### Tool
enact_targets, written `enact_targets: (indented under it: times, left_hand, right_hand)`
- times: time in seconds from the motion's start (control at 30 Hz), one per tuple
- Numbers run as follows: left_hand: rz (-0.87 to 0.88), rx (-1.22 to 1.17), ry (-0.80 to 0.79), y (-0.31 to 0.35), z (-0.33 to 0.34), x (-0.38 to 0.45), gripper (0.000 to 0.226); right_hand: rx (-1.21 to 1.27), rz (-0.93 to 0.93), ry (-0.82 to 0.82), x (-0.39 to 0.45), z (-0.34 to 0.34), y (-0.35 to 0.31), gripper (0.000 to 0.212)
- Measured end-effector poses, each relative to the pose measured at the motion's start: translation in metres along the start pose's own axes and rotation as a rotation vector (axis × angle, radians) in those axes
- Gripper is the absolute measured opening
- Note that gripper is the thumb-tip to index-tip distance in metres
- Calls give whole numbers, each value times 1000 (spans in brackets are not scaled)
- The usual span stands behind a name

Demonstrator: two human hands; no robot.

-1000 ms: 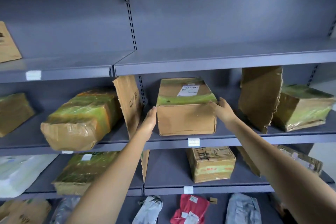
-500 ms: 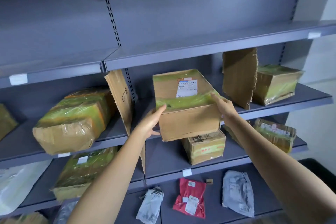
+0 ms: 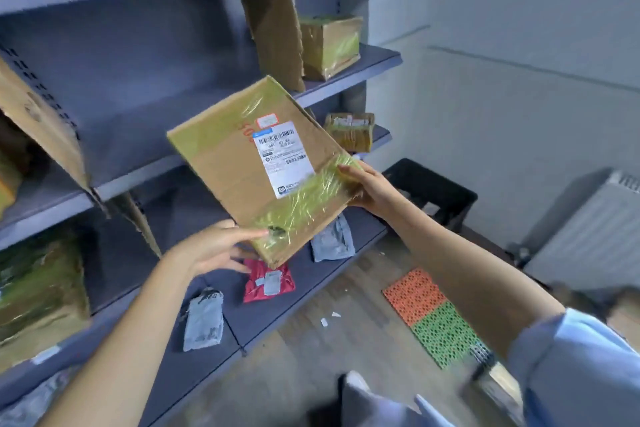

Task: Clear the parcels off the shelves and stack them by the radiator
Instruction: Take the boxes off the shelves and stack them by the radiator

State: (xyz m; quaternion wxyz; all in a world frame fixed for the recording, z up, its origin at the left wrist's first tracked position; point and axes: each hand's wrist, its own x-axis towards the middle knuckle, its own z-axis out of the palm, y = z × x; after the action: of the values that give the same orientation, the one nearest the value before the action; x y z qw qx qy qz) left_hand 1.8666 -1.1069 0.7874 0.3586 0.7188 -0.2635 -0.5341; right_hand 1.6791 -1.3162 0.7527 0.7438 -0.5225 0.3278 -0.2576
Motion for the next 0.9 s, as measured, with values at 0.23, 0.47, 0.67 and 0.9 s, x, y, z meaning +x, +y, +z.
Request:
enact_targets:
  times: [0.23, 0.47, 0.67, 0.9]
  left_hand:
    - [-80, 208, -326, 33, 131, 72, 14]
    - [-87, 434, -446, 108, 292, 183, 43]
    - [-128, 544, -517, 129, 459, 312, 57]
    - [-260, 430, -420, 0, 595, 492, 62]
  right_hand:
    - [17, 68, 347, -78, -150, 16, 7]
    - [181, 85, 682, -124, -307, 31, 14]
    - [69, 223, 988, -122, -438, 85, 29]
    - [-52, 502, 1058, -62, -577, 241, 36]
